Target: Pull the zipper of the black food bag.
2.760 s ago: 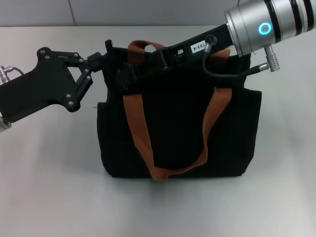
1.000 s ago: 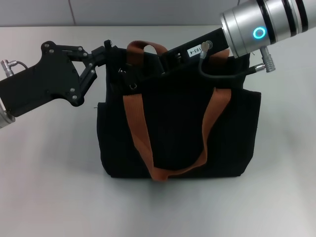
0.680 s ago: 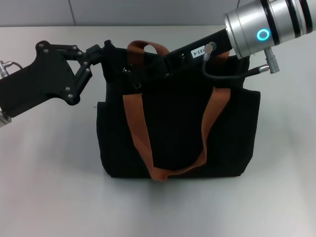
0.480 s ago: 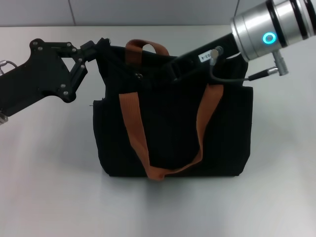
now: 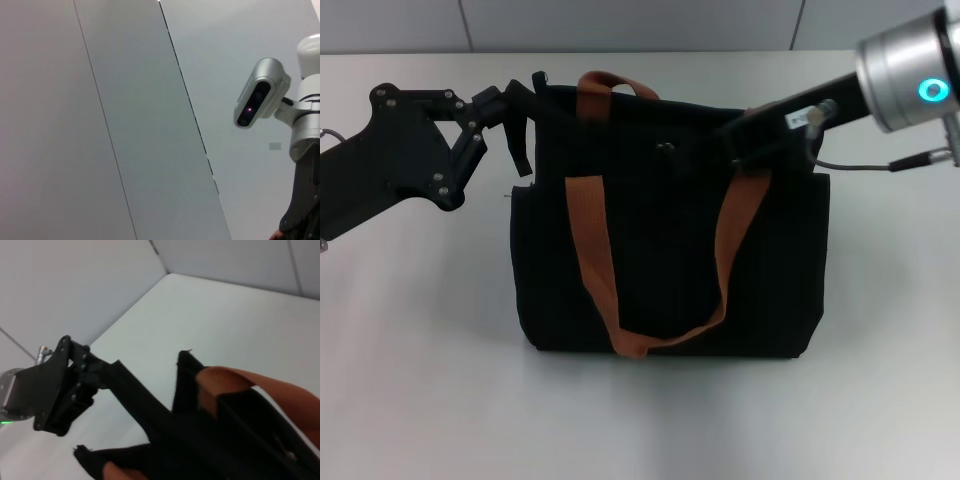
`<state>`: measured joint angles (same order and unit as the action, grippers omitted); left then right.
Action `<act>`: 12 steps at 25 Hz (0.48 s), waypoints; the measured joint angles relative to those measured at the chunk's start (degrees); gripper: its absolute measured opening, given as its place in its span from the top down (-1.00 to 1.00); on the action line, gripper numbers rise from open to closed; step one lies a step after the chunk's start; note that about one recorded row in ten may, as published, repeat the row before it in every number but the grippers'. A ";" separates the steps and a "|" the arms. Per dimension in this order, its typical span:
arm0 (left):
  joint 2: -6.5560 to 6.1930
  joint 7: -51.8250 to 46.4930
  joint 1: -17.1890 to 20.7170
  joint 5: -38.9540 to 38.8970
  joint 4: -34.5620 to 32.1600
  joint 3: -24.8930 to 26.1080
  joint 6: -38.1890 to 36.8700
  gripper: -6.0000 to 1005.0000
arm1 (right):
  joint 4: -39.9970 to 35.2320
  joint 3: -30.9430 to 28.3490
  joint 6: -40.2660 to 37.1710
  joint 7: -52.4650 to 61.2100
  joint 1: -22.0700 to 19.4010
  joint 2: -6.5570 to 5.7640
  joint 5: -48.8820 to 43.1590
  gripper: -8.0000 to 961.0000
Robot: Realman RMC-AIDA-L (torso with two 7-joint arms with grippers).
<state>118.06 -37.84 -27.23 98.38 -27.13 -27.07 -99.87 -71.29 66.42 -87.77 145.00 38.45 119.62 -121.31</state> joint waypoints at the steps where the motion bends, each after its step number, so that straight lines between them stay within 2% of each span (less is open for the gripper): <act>1: 0.00 0.00 0.00 0.00 0.00 0.00 0.00 0.83 | 0.00 0.00 0.00 0.00 0.00 0.00 0.00 0.99; 5: -0.04 0.01 0.10 -0.01 -0.02 0.00 0.01 0.83 | -4.83 -0.69 -0.75 0.69 -3.59 -0.03 -0.08 0.99; 12: -0.24 0.08 0.30 -0.14 -0.14 0.66 0.29 0.82 | -8.36 -3.13 -1.78 1.00 -7.21 -0.07 -0.14 0.99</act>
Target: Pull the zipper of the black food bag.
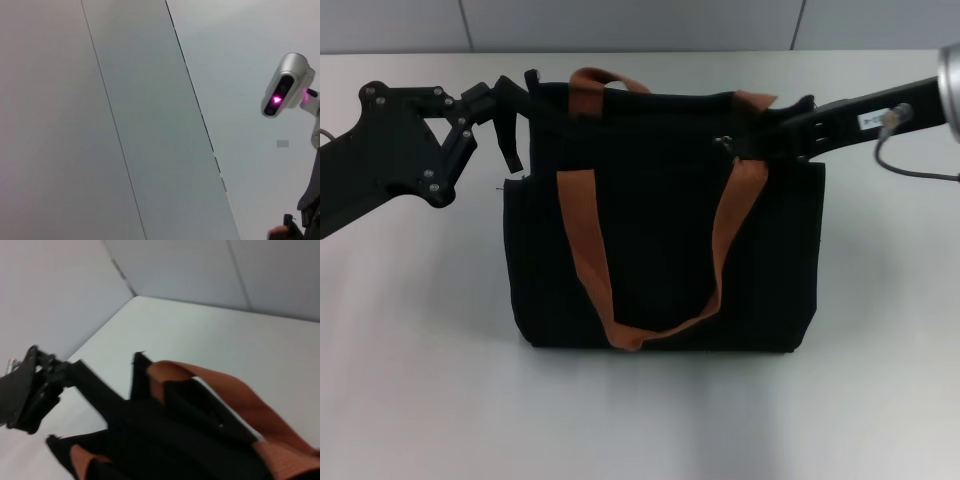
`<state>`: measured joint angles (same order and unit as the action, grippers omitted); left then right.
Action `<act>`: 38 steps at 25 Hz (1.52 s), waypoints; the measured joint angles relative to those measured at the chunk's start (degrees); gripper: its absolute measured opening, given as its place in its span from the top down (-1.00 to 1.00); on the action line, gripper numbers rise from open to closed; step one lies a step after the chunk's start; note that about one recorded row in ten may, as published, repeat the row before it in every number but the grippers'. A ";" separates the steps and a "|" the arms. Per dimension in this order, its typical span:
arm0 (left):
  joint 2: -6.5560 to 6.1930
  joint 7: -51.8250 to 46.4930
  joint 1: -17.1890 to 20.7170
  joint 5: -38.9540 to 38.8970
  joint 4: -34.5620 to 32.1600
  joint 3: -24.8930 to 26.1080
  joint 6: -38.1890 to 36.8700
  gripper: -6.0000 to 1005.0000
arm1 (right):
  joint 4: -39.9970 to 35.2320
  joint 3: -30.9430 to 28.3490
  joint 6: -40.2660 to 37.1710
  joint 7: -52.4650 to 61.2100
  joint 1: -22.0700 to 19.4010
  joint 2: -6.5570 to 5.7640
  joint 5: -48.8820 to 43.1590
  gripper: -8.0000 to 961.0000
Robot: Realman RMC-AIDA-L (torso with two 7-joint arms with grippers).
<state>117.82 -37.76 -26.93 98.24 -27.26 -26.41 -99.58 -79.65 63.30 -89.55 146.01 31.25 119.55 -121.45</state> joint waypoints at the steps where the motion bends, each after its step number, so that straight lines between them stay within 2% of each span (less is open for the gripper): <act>1: 0.00 0.00 0.08 -0.02 0.00 0.01 0.00 0.82 | -0.37 -0.71 -0.23 0.00 -0.55 -0.01 -0.01 0.99; 5: -0.12 0.02 0.24 -0.02 0.00 0.00 0.01 0.82 | -1.28 -3.27 -1.17 -0.14 -1.95 0.01 0.13 0.99; 8: -0.13 0.04 0.25 -0.03 0.00 -0.02 0.02 0.81 | -0.62 -4.49 -2.53 -2.19 -2.66 -0.04 3.90 0.99; 10: 0.09 0.05 0.24 -0.02 0.06 -0.15 0.02 0.81 | 3.72 -8.78 -4.50 -8.67 -3.09 -0.36 12.32 0.99; 11: 0.09 0.05 0.24 -0.02 0.06 -0.15 0.02 0.81 | 3.72 -8.78 -4.50 -8.67 -3.09 -0.36 12.32 0.99; 13: 0.21 0.06 0.22 0.04 0.20 -0.14 0.01 0.81 | 9.35 -13.77 -5.94 -15.13 -3.10 -0.45 19.08 0.99; 14: 0.21 0.06 0.22 0.04 0.20 -0.14 0.01 0.81 | 9.35 -13.77 -5.94 -15.13 -3.10 -0.45 19.08 0.94; 15: 0.22 0.06 0.22 0.08 0.26 -0.18 0.01 0.81 | 13.18 -16.84 -7.04 -20.20 -3.10 -0.54 22.50 0.88; 18: 0.23 -0.07 0.21 0.19 0.38 -0.31 0.08 0.80 | 17.22 -18.95 -8.78 -25.62 -2.99 -0.83 25.38 0.72; 21: 0.26 -0.59 0.21 0.46 0.46 -0.44 0.47 0.80 | 28.17 -20.45 -15.49 -39.84 -2.70 -2.39 30.94 0.51; 22: 0.26 -0.59 0.21 0.46 0.46 -0.44 0.47 0.80 | 28.17 -20.45 -15.49 -39.84 -2.70 -2.39 30.94 0.44; 23: 0.26 -0.65 0.22 0.49 0.47 -0.45 0.50 0.80 | 32.34 -20.44 -19.29 -47.71 -2.90 -2.90 31.66 0.36; 24: 0.26 -0.65 0.22 0.49 0.47 -0.45 0.50 0.80 | 32.34 -20.44 -19.29 -47.71 -2.90 -2.90 31.66 0.28; 25: 0.28 -1.32 0.58 0.59 0.53 -0.47 0.94 0.80 | 34.84 -20.25 -22.07 -54.56 -3.74 -3.05 31.41 0.21; 27: 0.29 -1.72 0.71 0.62 0.55 -0.48 1.17 0.80 | 35.71 -19.96 -23.29 -58.03 -4.46 -3.05 30.79 0.01; 28: 0.30 -2.63 0.93 0.66 0.55 -0.52 1.68 0.79 | 36.71 -19.51 -25.33 -64.51 -6.00 -2.75 28.85 -0.08; 29: 0.30 -2.63 0.93 0.66 0.55 -0.52 1.68 0.79 | 36.71 -19.51 -25.33 -64.51 -6.00 -2.75 28.85 -0.18; 30: 0.30 -3.32 1.13 0.69 0.54 -0.56 2.04 0.79 | 37.23 -19.39 -26.81 -69.99 -7.46 -2.27 25.97 -0.28; 34: 0.26 -4.82 1.56 1.15 0.49 -0.58 2.56 0.79 | 38.87 -19.42 -26.40 -76.67 -9.02 -1.53 21.04 -0.47; 38: 0.07 -8.14 2.19 1.53 0.35 -1.55 3.00 0.78 | 44.86 -19.44 -21.18 -83.46 -9.17 -0.82 15.61 -0.66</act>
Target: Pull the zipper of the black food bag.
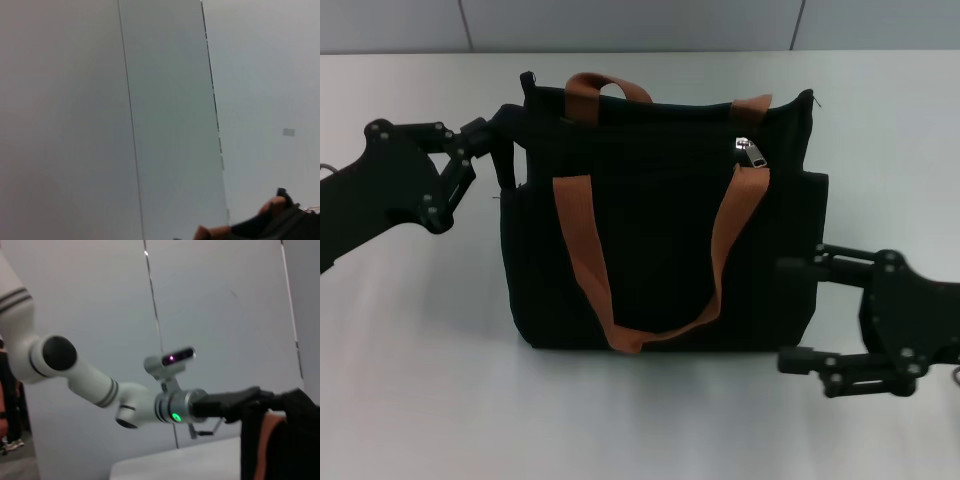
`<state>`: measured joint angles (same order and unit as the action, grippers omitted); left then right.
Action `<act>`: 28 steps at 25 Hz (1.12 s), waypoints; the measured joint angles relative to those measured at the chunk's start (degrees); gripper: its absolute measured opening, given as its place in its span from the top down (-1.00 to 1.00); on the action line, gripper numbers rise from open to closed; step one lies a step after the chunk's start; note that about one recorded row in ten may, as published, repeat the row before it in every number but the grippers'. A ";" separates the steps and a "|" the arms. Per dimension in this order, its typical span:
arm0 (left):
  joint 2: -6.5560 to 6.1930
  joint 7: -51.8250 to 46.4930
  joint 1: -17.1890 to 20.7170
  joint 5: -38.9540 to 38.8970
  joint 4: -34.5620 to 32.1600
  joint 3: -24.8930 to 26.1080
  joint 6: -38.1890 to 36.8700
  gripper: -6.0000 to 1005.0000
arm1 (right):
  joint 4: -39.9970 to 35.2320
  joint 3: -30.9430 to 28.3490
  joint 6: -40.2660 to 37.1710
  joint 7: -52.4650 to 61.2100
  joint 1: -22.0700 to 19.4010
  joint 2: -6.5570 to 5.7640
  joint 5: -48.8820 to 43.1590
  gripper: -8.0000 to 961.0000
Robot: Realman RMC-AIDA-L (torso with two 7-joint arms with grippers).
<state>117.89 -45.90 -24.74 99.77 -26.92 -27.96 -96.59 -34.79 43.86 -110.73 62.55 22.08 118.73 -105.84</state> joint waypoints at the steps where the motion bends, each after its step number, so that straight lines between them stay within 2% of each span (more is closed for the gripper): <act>1: 0.00 0.00 0.00 0.00 0.00 0.00 0.00 0.78 | 0.00 0.00 0.00 0.00 0.00 0.00 0.00 -0.67; 4: -0.79 -5.70 0.67 0.07 -0.46 -2.19 0.01 0.78 | 2.53 0.12 2.16 -1.95 0.48 0.11 -1.04 -0.70; 5: -1.69 -9.95 1.05 0.49 -1.10 -3.36 -0.48 0.78 | 3.18 0.12 3.20 -2.44 0.76 0.16 -1.91 -0.71; 7: -2.18 -11.71 1.21 0.89 -1.47 -3.74 -0.97 0.78 | 3.53 0.16 3.96 -2.48 1.15 0.22 -2.43 -0.71; 9: -3.45 -15.64 1.58 1.74 -2.12 -4.04 -2.85 0.69 | 3.78 0.18 4.31 -2.52 1.37 0.24 -2.58 -0.71; 10: -4.71 -18.67 1.90 2.06 -2.57 -4.02 -5.15 0.65 | 4.65 0.22 5.10 -2.94 1.81 0.25 -2.68 -0.71; 11: -4.71 -18.67 1.90 2.06 -2.57 -4.02 -5.15 0.60 | 4.65 0.22 5.10 -2.94 1.81 0.25 -2.68 -0.71; 12: -6.02 -21.29 2.27 2.16 -3.09 -4.01 -7.62 0.56 | 5.31 0.22 6.07 -3.44 2.10 0.27 -2.70 -0.71; 13: -6.02 -21.29 2.27 2.16 -3.09 -4.01 -7.62 0.51 | 5.31 0.22 6.07 -3.44 2.10 0.27 -2.70 -0.71; 15: -7.14 -24.01 2.72 2.87 -3.87 -4.11 -9.90 0.43 | 6.15 0.22 7.19 -4.01 2.71 0.33 -2.75 -0.71; 19: -7.36 -23.93 3.44 3.99 -4.67 -4.16 -12.88 0.18 | 6.82 0.20 7.54 -4.23 3.44 0.38 -3.06 -0.71; 21: -7.02 -21.59 3.79 5.29 -4.91 -4.51 -15.28 0.01 | 7.82 0.22 8.20 -5.01 3.98 0.43 -3.25 -0.70; 22: -6.36 -18.31 4.00 7.71 -4.98 -5.32 -17.14 -0.07 | 9.17 0.26 8.91 -6.36 4.53 0.44 -3.28 -0.70; 24: -6.10 -17.42 4.03 8.69 -4.97 -5.83 -17.48 -0.38 | 9.85 0.29 9.20 -7.01 4.76 0.44 -3.30 -0.70; 25: -5.44 -15.78 4.02 10.88 -4.69 -7.68 -17.64 -0.53 | 10.66 0.39 9.57 -7.74 5.02 0.45 -3.36 -0.70; 26: -5.44 -15.78 4.02 10.88 -4.69 -7.68 -17.64 -0.55 | 10.66 0.39 9.57 -7.74 5.02 0.45 -3.36 -0.70; 28: -4.56 -14.73 3.92 12.63 -4.43 -9.79 -17.45 -0.59 | 11.05 1.03 9.92 -7.95 5.10 0.47 -3.44 -0.70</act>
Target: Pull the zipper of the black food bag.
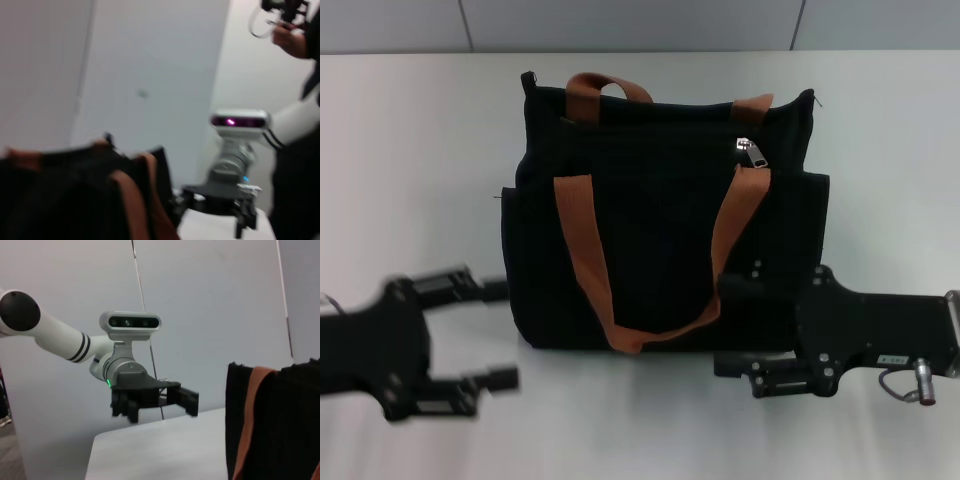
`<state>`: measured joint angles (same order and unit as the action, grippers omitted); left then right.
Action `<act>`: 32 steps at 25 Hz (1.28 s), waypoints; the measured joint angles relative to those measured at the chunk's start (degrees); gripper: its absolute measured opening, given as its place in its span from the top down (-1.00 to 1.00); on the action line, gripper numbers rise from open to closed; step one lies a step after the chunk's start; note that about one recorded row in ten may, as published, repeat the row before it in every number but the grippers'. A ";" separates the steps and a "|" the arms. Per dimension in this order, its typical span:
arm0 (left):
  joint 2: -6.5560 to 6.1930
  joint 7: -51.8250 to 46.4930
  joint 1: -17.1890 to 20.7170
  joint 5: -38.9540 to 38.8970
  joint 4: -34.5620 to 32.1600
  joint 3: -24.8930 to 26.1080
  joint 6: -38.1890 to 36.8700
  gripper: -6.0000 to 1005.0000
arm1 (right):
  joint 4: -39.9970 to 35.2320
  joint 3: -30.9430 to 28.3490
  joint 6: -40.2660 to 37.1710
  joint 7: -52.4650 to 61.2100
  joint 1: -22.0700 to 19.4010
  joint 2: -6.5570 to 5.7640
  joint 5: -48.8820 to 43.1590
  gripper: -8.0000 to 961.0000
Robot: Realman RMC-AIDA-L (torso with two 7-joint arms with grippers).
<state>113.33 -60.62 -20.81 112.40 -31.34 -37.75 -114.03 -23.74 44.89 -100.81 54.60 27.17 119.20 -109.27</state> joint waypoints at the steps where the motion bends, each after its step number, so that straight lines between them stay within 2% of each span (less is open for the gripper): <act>1: 0.35 0.38 -0.03 0.60 0.04 -0.58 0.10 -0.62 | 0.10 0.56 0.32 -0.02 0.03 0.04 -0.01 -0.70; 2: 0.35 0.38 -0.03 0.60 0.04 -0.58 0.10 -0.64 | 0.66 1.91 1.29 -0.31 0.20 0.15 -0.03 -0.70; 4: 2.29 2.47 -0.07 2.89 0.11 -1.25 1.03 -0.66 | 1.19 2.43 1.74 -0.70 0.36 0.18 -0.04 -0.70; 7: 3.13 3.38 -0.05 3.58 0.29 -1.28 1.81 -0.66 | 3.55 3.30 3.04 -3.20 0.79 0.22 -0.06 -0.70; 32: 3.73 6.41 0.16 3.88 2.45 -1.89 2.76 -0.66 | 5.28 3.54 3.61 -5.61 0.14 0.24 0.14 -0.70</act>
<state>117.06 -54.21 -20.65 116.28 -28.89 -39.64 -111.28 -18.46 48.43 -97.20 48.99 27.32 119.44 -109.14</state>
